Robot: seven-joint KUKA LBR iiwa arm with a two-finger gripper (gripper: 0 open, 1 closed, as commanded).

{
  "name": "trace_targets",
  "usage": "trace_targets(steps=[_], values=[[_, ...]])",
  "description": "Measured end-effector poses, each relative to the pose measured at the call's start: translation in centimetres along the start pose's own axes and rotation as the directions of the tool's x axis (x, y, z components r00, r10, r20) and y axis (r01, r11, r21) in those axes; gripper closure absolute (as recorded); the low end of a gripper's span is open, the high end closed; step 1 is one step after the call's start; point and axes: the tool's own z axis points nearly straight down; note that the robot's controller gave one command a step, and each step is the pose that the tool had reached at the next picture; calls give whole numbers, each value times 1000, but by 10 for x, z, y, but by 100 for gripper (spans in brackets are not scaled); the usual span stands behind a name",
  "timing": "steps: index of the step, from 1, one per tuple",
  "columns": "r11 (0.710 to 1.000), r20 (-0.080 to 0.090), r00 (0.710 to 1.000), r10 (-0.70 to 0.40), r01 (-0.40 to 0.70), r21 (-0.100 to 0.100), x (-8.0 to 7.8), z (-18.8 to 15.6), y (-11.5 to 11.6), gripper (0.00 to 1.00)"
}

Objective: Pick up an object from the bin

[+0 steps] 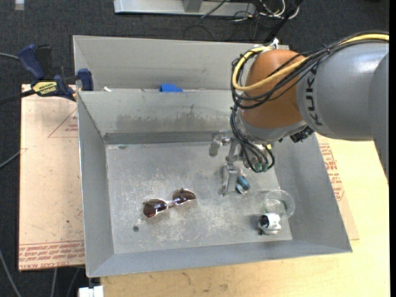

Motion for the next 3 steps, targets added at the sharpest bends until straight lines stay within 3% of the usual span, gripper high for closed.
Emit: trace_targets(steps=[1, 2, 3], values=[[997, 5, 997, -75, 75, 1, 9, 39, 2, 0], [971, -2, 971, -240, 240, 0, 31, 65, 26, 0], [963, 1, 963, -268, 268, 1, 5, 72, 70, 0]])
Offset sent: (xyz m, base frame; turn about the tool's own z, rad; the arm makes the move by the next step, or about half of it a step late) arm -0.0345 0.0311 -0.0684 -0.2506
